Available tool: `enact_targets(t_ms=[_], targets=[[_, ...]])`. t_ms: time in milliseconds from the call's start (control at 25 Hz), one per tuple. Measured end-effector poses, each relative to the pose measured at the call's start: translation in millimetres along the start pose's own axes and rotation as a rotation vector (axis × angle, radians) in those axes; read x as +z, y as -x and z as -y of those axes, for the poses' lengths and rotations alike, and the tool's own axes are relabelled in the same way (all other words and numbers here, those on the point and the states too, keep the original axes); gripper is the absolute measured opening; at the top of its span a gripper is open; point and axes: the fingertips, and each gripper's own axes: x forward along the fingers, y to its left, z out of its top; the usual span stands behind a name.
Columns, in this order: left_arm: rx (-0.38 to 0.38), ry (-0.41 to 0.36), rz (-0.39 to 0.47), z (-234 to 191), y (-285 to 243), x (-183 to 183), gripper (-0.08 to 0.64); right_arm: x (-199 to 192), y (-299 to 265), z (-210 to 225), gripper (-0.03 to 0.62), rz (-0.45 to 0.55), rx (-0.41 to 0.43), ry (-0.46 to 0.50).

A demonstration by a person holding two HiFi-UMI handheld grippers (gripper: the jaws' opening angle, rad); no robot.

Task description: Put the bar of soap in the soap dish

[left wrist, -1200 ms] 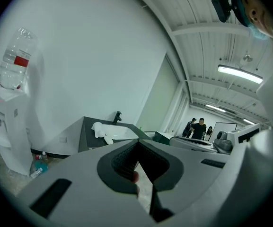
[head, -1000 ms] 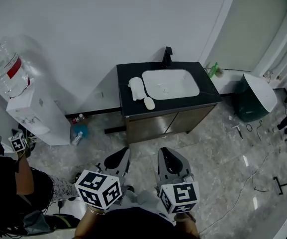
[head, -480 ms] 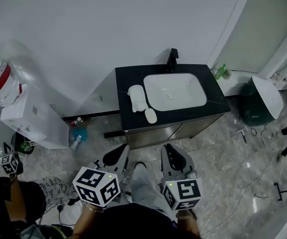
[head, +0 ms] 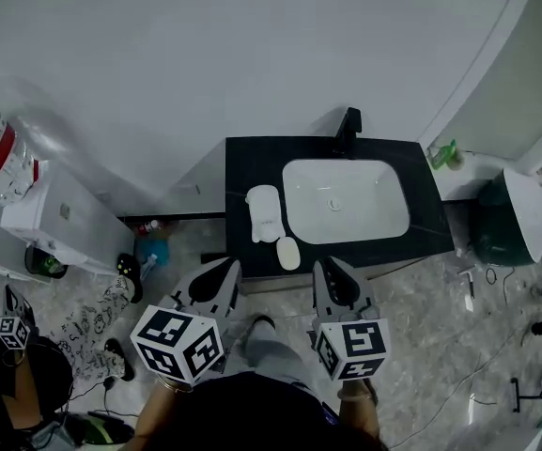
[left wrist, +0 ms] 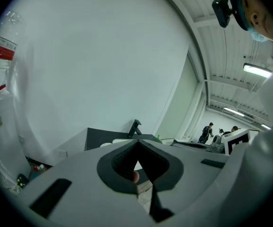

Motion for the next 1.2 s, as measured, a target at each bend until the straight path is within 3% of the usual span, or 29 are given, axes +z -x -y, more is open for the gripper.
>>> enact_targets(t_ms=[320, 720, 1200], targets=[[0.065, 0.050, 0.001, -36, -19, 17, -0.002, -24, -64, 15, 0.092, -0.118, 0.060, -0.009], [0.027, 0.080, -0.057, -87, -54, 32, -0.002, -114, -136, 21, 0.192, -0.412, 0.044, -0.051], [0.024, 0.117, -0.179, -128, -83, 14, -0.002, -209, -180, 18, 0.284, -0.709, 0.046, -0.066]])
